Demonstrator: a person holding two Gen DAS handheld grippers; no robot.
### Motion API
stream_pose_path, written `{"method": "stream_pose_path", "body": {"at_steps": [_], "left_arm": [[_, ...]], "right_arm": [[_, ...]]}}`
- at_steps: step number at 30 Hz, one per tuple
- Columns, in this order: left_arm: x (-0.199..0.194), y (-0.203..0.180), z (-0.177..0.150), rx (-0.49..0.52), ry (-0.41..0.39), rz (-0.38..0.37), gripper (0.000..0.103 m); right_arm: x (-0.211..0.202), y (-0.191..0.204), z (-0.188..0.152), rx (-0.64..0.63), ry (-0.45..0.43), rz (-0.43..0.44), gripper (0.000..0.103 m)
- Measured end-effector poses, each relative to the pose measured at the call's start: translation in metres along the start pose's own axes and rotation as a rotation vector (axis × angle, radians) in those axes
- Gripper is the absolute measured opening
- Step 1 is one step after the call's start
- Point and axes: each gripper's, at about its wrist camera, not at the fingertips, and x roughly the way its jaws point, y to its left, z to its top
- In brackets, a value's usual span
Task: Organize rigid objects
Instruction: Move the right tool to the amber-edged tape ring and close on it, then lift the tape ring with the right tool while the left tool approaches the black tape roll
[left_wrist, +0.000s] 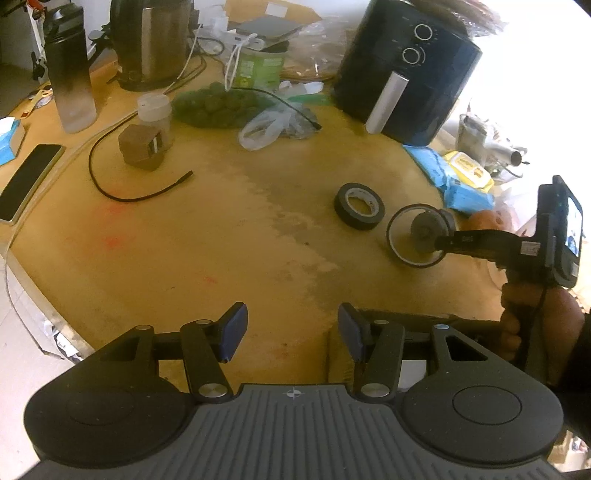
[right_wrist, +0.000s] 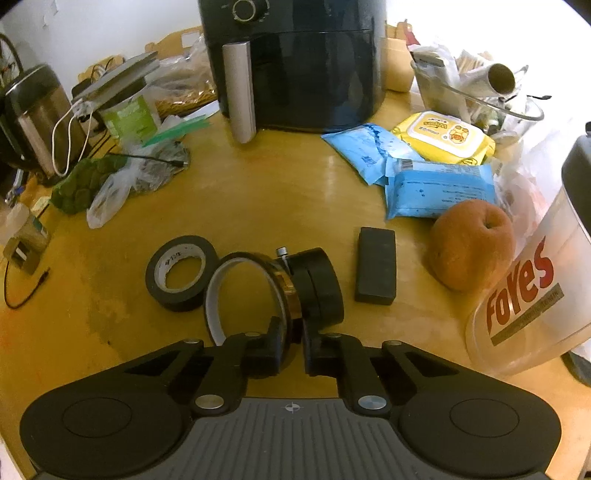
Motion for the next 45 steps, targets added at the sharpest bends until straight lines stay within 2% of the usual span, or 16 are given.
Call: {"method": "stream_pose_path", "body": {"at_steps": [13,27,29,31,42,45], "left_arm": [[0.008,-0.014,0.011,0.043,-0.015,-0.003,0.053],[0.028,-0.037,0.039,0.146,-0.042,0.012,0.054],[0.033,-0.040,0.044,0.163,-0.044,0.015,0.057],[0.037,-0.043,0.047,0.179,-0.049,0.020,0.076],[0.068,-0.058,0.066,0.274,-0.028,0.013,0.078],[0.081,-0.063,0.070,0.304,-0.015,0.009,0.085]], "right_arm": [[-0.022,-0.014,0.000,0.032,-0.001,0.056,0.012],[-0.064,-0.046,-0.004,0.078,-0.029,0.093,0.012],[-0.069,-0.052,-0.007,0.102,-0.026,0.093,0.012],[-0.073,-0.058,-0.010,0.129,-0.026,0.095,0.012],[-0.090,-0.080,-0.025,0.212,-0.035,0.087,0.012],[-0.094,-0.084,-0.028,0.227,-0.038,0.084,0.012]]}}
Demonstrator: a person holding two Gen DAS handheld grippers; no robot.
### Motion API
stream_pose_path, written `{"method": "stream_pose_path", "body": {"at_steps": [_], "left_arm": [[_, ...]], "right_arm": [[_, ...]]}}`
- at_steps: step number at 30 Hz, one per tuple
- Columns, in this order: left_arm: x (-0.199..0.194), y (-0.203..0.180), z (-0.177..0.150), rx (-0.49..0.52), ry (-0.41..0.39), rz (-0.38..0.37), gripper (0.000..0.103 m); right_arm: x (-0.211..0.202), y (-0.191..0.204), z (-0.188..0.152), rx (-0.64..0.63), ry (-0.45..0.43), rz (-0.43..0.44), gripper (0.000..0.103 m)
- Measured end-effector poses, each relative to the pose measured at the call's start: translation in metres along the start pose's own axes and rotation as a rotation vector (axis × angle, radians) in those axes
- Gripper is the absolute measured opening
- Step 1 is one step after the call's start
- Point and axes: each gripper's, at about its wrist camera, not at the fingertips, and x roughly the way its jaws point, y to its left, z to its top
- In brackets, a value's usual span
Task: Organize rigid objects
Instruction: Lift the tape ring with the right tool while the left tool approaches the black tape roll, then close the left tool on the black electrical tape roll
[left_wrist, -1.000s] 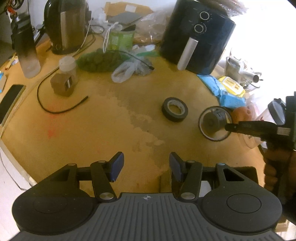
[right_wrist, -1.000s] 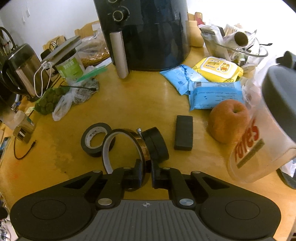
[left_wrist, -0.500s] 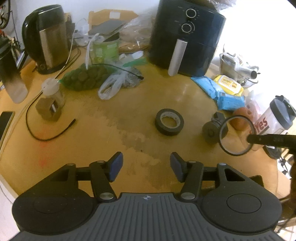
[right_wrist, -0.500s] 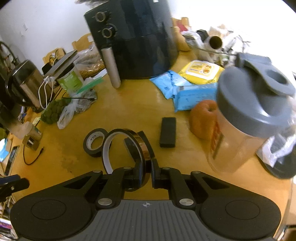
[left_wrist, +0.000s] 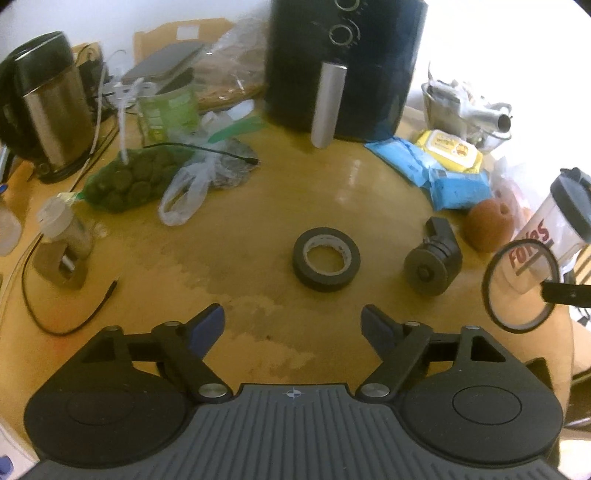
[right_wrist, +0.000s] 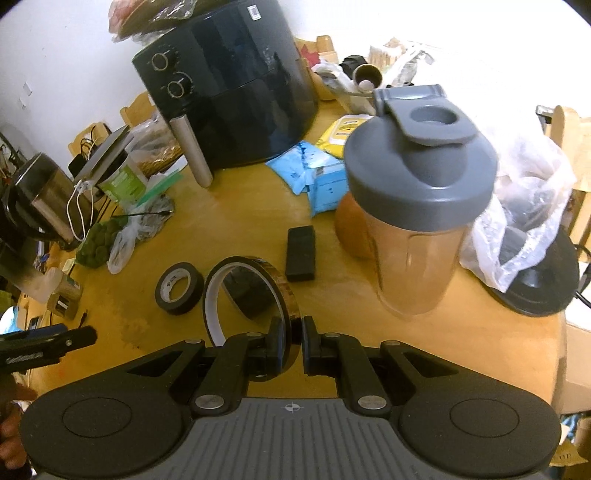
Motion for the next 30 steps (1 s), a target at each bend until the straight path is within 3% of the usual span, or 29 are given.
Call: {"method": "stream_pose_path", "body": {"at_steps": [19,30], "left_arm": [[0.096,-0.018,0.027,0.168,0.080,-0.035,0.085],[0.132,-0.029,0.035,0.198,0.121,-0.023,0.084]], "right_arm": [[-0.031,-0.026,-0.019,0.085,-0.031,-0.025,0.012],[-0.045,-0.041,-0.034,0.119,-0.041,-0.048,0.012]]}}
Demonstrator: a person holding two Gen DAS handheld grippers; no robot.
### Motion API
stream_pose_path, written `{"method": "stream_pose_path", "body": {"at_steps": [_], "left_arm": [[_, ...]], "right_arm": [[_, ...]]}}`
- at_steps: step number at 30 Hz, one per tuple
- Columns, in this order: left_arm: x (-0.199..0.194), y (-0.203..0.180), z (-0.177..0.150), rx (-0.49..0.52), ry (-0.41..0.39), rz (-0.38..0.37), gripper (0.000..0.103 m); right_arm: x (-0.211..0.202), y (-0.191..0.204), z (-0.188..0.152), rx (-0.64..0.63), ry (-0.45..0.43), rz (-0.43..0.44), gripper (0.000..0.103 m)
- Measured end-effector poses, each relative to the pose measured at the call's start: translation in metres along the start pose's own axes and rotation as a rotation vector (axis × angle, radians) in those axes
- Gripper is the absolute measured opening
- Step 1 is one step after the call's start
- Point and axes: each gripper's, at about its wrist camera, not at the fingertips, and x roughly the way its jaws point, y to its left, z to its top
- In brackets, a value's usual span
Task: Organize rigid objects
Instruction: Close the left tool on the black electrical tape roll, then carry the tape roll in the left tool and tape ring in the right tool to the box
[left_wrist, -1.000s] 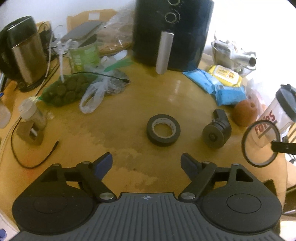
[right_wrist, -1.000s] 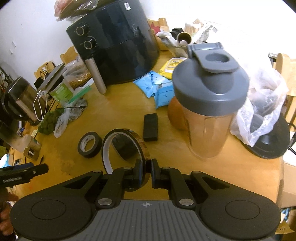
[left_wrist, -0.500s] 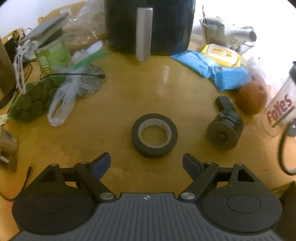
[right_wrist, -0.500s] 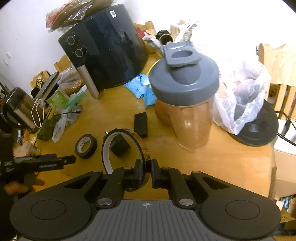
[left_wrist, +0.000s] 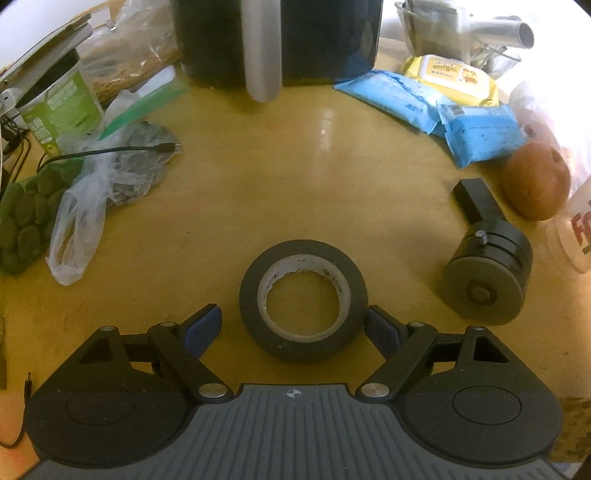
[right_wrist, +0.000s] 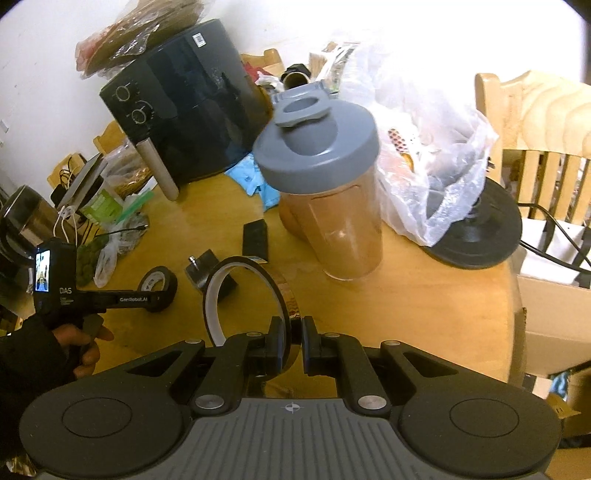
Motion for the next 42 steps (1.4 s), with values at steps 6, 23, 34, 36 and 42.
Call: {"method": "stream_pose_path", "body": {"at_steps": [6,23,34,36,42], "left_arm": [[0.003,-0.002,0.003,-0.002,-0.016,-0.005,0.076],[-0.035,-0.005,0.003,-0.054,-0.055,0.034,0.073],[-0.073,-0.005,-0.016,-0.104,-0.098,0.055,0.073],[-0.080,-0.005,-0.021,-0.116,-0.105,0.057,0.073],[-0.101,-0.007,-0.032,-0.146,-0.130,0.062,0.073]], "right_arm": [[-0.006,-0.011,-0.006,0.019,0.001,-0.014,0.012],[-0.013,-0.018,-0.010,-0.005,0.022,0.018,0.012],[-0.011,-0.009,-0.012,-0.059,0.049,0.075,0.012],[-0.011,-0.007,-0.012,-0.072,0.053,0.085,0.012],[-0.011,-0.001,-0.011,-0.106,0.064,0.113,0.012]]}}
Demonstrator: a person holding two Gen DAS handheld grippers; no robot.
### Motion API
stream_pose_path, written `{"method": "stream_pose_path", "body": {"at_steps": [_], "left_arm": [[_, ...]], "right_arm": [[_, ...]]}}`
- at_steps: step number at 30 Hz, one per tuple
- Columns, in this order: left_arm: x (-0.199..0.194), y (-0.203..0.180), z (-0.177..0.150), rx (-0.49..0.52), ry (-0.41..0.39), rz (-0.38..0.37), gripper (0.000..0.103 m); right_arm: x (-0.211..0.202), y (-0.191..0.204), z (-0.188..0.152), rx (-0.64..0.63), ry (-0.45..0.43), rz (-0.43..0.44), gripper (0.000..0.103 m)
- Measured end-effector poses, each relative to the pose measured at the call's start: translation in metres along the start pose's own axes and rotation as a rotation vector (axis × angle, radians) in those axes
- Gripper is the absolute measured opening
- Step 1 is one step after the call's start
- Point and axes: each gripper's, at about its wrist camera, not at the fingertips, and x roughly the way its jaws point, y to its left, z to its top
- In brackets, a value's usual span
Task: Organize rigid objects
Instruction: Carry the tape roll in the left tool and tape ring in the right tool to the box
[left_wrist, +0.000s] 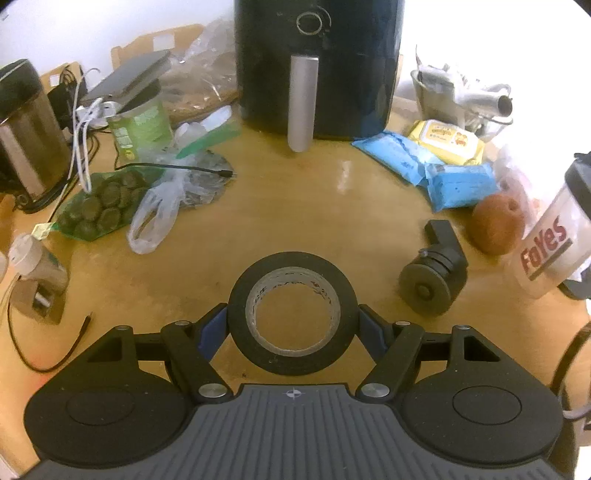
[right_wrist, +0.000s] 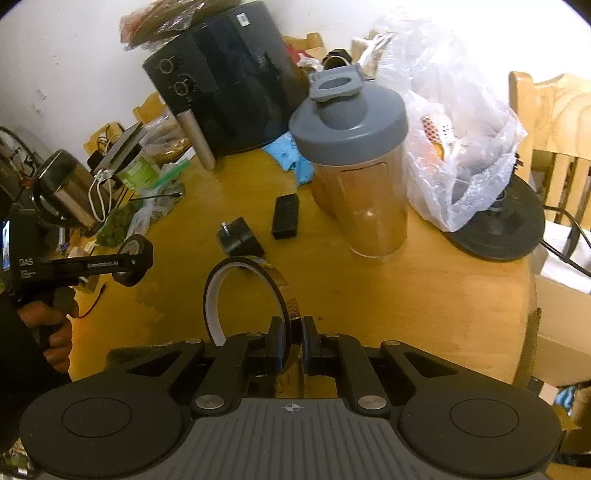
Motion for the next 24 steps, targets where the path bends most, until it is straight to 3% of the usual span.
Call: {"method": "stream_pose_path", "body": {"at_steps": [9,24], "left_arm": [[-0.045,0.003,-0.015,-0.048,-0.055,-0.017,0.073],[-0.097,0.008,-0.051,-0.088,-0.081,-0.057,0.073]], "right_arm": [[0.007,0.012,0.003,-0.039,0.030,0.050,0.012],[0.021,0.042,-0.001,-0.086,0.082,0.118,0.012]]}}
